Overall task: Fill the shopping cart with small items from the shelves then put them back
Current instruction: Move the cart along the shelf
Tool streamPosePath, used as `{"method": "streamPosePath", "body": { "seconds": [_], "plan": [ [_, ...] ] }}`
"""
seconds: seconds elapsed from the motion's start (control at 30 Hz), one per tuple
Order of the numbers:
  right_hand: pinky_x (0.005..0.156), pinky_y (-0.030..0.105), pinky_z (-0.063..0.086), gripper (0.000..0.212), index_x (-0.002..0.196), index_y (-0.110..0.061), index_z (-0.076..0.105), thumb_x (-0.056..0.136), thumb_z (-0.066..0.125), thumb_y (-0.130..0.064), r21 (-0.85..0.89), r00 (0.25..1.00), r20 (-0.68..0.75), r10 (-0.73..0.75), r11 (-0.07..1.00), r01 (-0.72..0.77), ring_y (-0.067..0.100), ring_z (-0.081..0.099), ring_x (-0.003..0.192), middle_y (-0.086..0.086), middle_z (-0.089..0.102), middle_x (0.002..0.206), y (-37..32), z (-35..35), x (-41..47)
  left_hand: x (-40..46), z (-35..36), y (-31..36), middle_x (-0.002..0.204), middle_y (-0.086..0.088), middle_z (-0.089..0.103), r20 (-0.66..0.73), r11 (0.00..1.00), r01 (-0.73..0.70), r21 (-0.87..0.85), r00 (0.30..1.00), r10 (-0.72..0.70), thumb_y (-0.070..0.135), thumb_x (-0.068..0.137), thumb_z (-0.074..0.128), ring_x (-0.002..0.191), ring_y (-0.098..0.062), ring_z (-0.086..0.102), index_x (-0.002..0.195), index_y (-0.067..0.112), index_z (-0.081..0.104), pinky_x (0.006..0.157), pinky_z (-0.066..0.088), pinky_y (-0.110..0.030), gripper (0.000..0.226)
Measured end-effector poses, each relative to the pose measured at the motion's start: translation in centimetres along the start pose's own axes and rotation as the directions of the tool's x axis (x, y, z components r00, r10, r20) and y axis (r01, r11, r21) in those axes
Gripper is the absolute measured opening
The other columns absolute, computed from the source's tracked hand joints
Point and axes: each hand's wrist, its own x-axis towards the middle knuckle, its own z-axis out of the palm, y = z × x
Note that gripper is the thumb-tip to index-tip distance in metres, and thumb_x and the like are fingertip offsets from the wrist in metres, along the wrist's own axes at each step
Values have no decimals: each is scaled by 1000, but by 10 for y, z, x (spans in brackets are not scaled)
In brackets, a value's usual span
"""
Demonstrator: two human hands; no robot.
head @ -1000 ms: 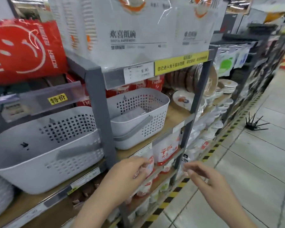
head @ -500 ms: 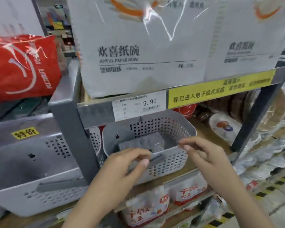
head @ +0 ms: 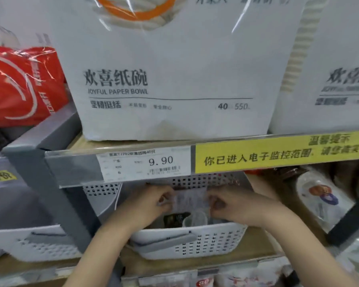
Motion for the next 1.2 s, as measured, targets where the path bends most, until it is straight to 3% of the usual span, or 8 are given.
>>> {"method": "streamPosePath", "body": {
  "seconds": [0.17,0.4,0.5,0.73,0.83,0.93,1.07,1.2],
  "plan": [
    [91,29,47,41,128,-24,54,88,63,-22,-106,982,136,-133,983,148,19,57,109,-1,60,125,-7,8,26,2,-1,0,121,10,59,-71,992,94,82,994,-88,25,90,62,107,-3,53,121,23,60,86,37,-14,31],
    [89,40,48,30,122,-15,58,93,52,-16,-405,940,249,-233,857,320,34,56,107,14,55,122,-1,25,48,7,3,-8,134,6,54,12,980,157,122,987,-160,23,85,67,122,-12,50,133,24,50,100,39,-25,51],
    [84,31,44,29,121,-14,57,93,54,-16,-481,948,202,-245,819,314,31,55,107,12,51,124,-3,28,50,9,5,-11,139,5,50,86,978,168,120,980,-179,19,82,69,125,-14,47,137,26,46,102,40,-32,59],
    [75,25,45,42,107,-32,56,72,71,-49,-45,996,-54,-72,997,70,4,54,91,-13,59,102,16,-21,6,12,7,-17,145,2,42,127,962,185,202,969,-213,23,87,66,130,-15,42,141,21,40,104,34,-24,60],
    [87,37,49,49,112,-38,53,68,68,-55,43,968,-244,-55,997,68,7,57,100,-16,62,110,33,-21,-12,13,6,-13,145,1,42,134,958,186,218,967,-218,21,88,64,130,-16,41,141,20,40,101,32,-22,58],
    [86,34,50,58,117,-47,45,64,59,-65,63,884,-460,-82,990,125,8,56,108,-20,59,116,42,-5,-21,15,4,-10,135,1,51,148,953,203,223,959,-240,22,87,65,118,-16,50,133,20,47,95,40,-25,49],
    [81,0,35,52,112,-45,49,73,79,-28,274,731,-681,-41,912,306,-17,48,104,-29,52,111,35,21,-23,28,7,3,135,-1,52,224,953,136,270,954,-199,27,83,69,117,-19,52,135,21,45,92,42,-25,57],
    [89,7,39,54,110,-55,46,71,75,-32,368,603,-796,60,837,404,-7,51,110,-27,54,116,36,38,-16,44,12,11,135,-7,49,312,899,79,432,922,-230,37,75,77,120,-25,49,134,18,44,96,44,-34,70]
  ]
}}
